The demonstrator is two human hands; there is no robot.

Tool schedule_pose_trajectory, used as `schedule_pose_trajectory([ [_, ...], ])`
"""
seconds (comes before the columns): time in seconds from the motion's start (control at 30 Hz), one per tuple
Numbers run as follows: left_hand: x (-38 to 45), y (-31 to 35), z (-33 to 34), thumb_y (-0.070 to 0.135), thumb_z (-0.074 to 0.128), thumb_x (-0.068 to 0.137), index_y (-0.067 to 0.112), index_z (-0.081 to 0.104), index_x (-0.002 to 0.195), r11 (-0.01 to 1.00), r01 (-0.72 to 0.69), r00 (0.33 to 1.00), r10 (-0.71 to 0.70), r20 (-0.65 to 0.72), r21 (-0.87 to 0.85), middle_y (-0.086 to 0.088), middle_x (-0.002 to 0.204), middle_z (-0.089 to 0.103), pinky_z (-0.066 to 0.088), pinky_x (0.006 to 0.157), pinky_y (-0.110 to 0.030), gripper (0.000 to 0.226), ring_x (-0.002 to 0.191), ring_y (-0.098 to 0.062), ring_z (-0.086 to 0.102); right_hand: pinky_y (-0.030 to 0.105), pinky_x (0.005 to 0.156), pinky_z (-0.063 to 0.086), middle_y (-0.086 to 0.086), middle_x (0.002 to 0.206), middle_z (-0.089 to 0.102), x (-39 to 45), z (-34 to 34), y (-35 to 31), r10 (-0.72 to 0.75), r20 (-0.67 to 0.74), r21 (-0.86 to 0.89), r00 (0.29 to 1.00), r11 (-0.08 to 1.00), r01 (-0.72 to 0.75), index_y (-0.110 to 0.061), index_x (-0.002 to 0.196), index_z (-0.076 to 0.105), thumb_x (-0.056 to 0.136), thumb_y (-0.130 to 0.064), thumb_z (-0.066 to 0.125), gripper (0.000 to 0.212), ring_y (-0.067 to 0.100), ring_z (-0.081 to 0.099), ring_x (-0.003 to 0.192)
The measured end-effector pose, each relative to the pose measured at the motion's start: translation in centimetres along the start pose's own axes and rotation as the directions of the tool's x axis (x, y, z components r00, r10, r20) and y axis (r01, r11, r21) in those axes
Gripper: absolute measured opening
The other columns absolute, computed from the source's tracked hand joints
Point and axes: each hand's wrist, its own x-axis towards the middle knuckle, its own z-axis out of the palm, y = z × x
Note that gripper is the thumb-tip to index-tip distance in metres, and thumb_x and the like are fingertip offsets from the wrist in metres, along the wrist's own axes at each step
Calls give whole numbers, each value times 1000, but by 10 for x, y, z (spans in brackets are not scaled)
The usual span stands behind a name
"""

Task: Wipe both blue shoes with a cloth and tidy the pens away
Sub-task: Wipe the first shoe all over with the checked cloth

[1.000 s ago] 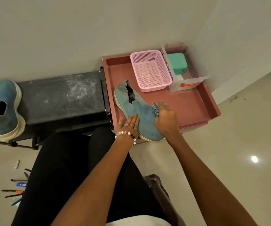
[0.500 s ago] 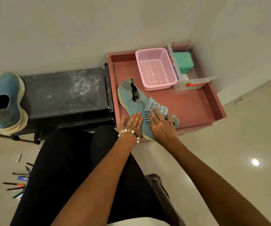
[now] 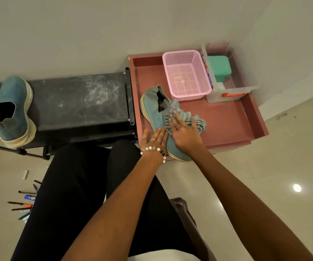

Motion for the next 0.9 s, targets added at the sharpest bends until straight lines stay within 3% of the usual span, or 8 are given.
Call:
schedule_pose_trajectory([
  [0.17,3,1,6,31,35,101,15,-20,150,1000,3,1000,-3,-9,-15,1,155,-31,-9,115,-54,76,146,-16,-20,61,110,-2,6,159,5,-46,11,-1,9,101,-56,995,998,-3,-7,150,12,101,-28,29,56,20,-10,146],
  [0.3,2,1,8,28,30,101,16,-17,151,1000,-1,1000,1,-25,0,0,156,-28,-8,115,-56,69,146,-16,-18,64,107,-10,7,159,-2,-16,3,-5,11,38,-129,999,992,-6,-7,151,5,100,-28,12,55,22,-14,145],
  [0.43,2,-1,3,36,27,101,16,-17,151,1000,-23,1000,23,-7,5,1,158,-24,-9,115,-58,69,146,-16,-17,65,105,-13,4,159,-6,36,-16,-3,-1,31,-233,1000,972,8,-10,151,1,102,-34,14,56,21,-19,144],
  [0.53,-1,-5,0,40,35,99,15,-19,150,999,-31,999,31,12,9,0,157,-26,-9,114,-59,79,146,-17,-18,62,112,-5,3,159,-7,51,-20,-2,-23,70,-168,997,985,35,-10,151,1,102,-29,17,55,19,-20,143],
  [0.63,5,-5,8,57,56,85,13,-24,148,999,-25,1000,25,2,46,-1,155,-32,-11,112,-61,111,145,-17,-22,52,116,1,5,159,-5,21,-3,5,-24,3,-46,1000,999,24,-9,151,3,101,-25,21,56,20,-14,145],
  [0.73,9,-6,10,78,50,75,14,-24,148,999,-43,999,43,21,8,-1,154,-34,-13,112,-61,122,144,-16,-25,47,116,4,5,159,-2,-21,8,8,-32,64,24,997,999,31,-8,151,4,99,-22,28,59,21,-11,146],
  [0.9,6,-2,8,84,39,75,14,-21,149,999,-30,1000,29,-3,-34,-1,154,-33,-15,112,-60,119,144,-16,-25,44,116,6,6,159,7,-35,9,4,-11,93,50,996,999,7,-7,150,10,98,-23,34,59,20,-6,146],
])
